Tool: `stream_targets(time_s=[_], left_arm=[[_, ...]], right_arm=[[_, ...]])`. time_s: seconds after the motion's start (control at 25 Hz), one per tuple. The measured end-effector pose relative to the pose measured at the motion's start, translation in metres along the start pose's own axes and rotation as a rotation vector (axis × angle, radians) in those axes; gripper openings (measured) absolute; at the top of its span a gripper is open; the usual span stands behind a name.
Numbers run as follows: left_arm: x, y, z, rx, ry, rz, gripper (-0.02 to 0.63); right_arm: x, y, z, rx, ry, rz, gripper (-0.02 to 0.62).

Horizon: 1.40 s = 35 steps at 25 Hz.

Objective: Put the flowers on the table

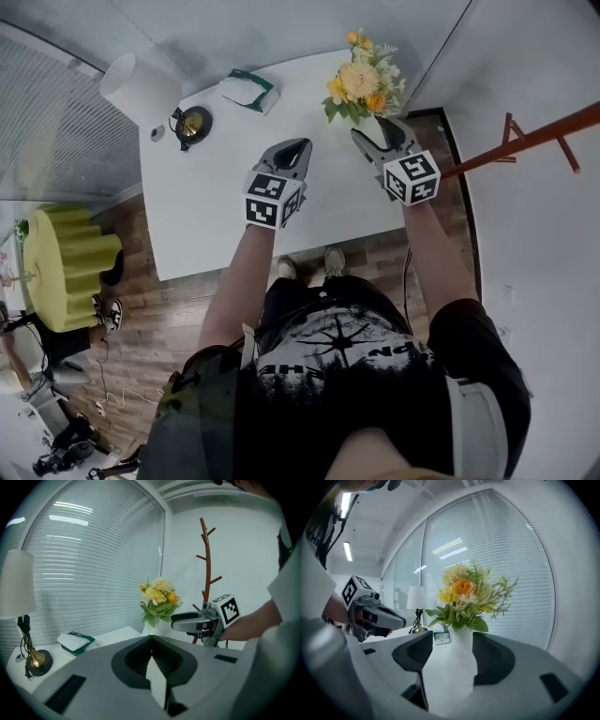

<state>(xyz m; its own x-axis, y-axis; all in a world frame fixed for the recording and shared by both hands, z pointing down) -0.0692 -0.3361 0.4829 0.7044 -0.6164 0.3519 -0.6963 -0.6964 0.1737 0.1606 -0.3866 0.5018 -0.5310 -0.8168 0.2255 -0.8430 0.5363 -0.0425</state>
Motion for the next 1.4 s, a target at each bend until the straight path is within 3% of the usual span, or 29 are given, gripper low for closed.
stream_targets(time_s=[0.16, 0.36, 0.76, 1.4], left_arm=[[-0.008, -0.005, 0.015, 0.020, -0.041, -0.027, 0.011], [-0.015, -0.009, 0.029, 0.069, -0.056, -0.065, 0.011], [-0.035, -0.008, 0.033, 0.097, -0.068, -0.113, 0.011], [-0.035, -0.002, 0.041, 0.135, -0.071, -0.157, 0.011]], right_arm=[[-0.018, 0.014, 0.021, 0.000, -0.020, -0.023, 0.139], [-0.037, 0.032, 0.033, -0.018, -0.007, -0.053, 0.041], [-0.054, 0.069, 0.052, -0.086, 0.003, -0.078, 0.017], [-0.048, 0.080, 0.062, -0.136, 0.013, -0.116, 0.017]])
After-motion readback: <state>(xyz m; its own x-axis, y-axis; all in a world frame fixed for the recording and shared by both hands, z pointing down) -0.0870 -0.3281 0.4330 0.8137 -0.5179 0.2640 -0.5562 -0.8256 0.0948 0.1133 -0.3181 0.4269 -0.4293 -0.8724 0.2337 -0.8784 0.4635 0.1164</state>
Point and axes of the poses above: the fingertips, and each gripper's own axes: x forward along the fingers, y to its left, z out of its top, the point moved 9 cm from there along -x, backward along the fingers, and after that the axes turned 10 degrees about -z, right-handed, at the moved point
